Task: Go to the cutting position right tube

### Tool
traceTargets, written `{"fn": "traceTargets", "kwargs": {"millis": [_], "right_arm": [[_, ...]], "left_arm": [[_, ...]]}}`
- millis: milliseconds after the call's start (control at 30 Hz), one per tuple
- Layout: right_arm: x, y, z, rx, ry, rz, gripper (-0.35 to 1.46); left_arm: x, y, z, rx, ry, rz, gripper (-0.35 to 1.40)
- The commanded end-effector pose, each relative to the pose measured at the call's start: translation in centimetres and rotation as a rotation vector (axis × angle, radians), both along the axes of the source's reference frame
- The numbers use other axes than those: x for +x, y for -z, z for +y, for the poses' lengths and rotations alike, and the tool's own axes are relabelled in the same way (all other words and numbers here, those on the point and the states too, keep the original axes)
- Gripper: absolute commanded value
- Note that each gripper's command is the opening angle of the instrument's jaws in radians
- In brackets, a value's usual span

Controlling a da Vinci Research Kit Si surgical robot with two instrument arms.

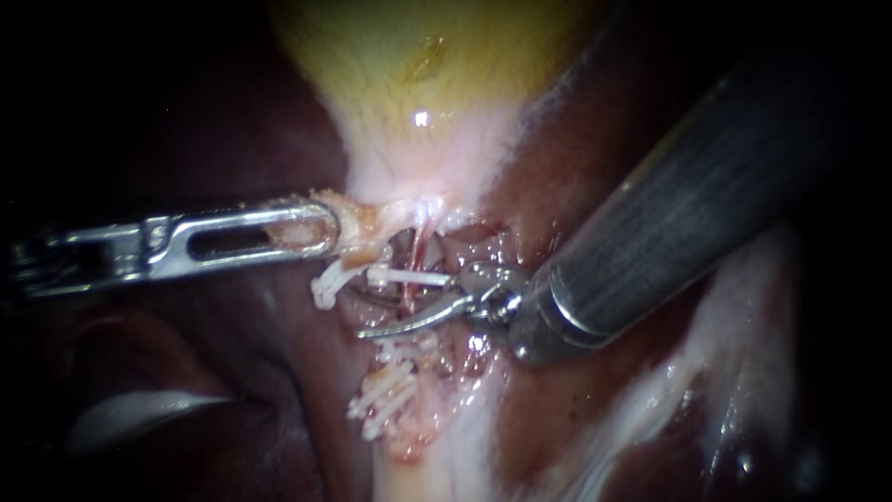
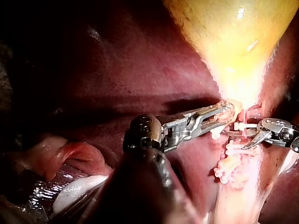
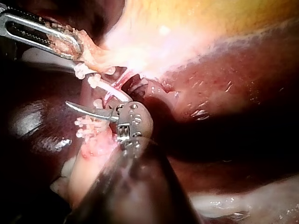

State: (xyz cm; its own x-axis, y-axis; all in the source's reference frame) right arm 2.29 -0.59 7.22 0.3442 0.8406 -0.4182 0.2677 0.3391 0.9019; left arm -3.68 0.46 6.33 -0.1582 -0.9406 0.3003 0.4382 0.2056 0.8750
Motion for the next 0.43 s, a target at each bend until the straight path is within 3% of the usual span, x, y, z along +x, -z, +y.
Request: {"fn": "traceTargets", "kwargs": {"millis": [33,433], "right_arm": [[0.0,0.01,0.0,0.0,0.001,0.0,1.42],[-0.01,0.01,0.0,0.0,0.001,0.0,1.42]], "left_arm": [[0.0,0.0,0.0,0.0,0.0,0.0,-0.35],[0.0,0.0,0.0,0.0,0.0,0.0,-0.35]]}}
